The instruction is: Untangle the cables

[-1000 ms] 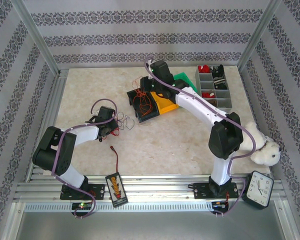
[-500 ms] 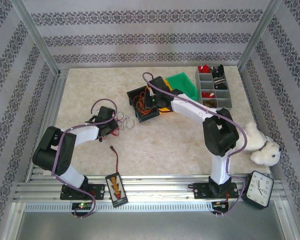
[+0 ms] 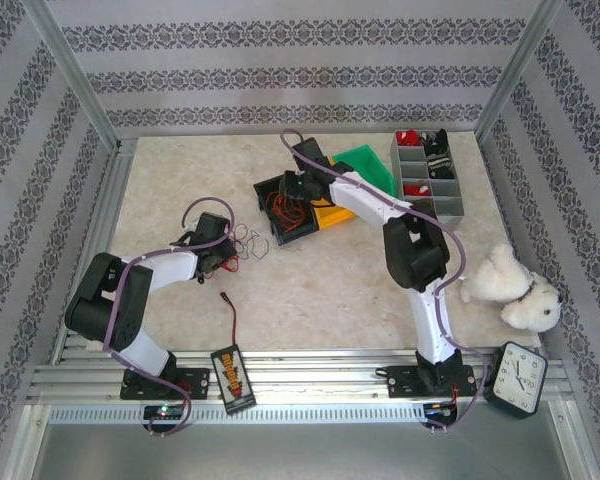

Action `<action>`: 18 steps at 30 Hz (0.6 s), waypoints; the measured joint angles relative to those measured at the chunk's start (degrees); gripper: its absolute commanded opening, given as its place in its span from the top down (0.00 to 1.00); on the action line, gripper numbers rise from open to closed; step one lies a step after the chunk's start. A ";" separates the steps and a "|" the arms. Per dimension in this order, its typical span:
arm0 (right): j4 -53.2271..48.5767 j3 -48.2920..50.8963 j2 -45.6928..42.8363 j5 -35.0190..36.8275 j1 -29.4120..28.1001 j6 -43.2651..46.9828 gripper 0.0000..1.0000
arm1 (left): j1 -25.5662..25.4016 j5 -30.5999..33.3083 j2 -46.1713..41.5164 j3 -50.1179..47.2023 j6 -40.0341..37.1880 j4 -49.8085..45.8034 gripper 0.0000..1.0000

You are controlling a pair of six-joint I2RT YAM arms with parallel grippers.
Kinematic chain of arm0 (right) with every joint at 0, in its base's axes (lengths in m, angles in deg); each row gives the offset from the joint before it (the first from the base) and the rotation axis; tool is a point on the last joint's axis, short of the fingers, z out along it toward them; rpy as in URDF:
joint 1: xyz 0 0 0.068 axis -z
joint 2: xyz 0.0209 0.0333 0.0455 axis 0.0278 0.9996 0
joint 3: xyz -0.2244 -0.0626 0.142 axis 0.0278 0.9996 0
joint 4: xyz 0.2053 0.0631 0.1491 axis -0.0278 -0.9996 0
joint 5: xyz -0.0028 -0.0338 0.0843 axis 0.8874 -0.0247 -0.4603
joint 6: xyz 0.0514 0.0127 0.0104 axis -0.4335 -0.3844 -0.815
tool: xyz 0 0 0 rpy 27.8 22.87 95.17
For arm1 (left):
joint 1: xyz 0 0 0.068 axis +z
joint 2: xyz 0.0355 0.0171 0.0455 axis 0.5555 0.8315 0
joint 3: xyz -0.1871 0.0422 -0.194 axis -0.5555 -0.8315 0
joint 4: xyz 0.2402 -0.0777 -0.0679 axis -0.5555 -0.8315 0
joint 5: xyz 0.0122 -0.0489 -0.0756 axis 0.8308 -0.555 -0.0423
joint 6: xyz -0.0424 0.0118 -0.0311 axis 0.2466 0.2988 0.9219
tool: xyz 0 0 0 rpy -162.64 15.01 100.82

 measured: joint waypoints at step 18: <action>4.02 26.97 -22.73 -4.33 -6.80 12.94 0.54 | -2.84 -23.76 -2.97 -4.26 -15.10 2.95 1.00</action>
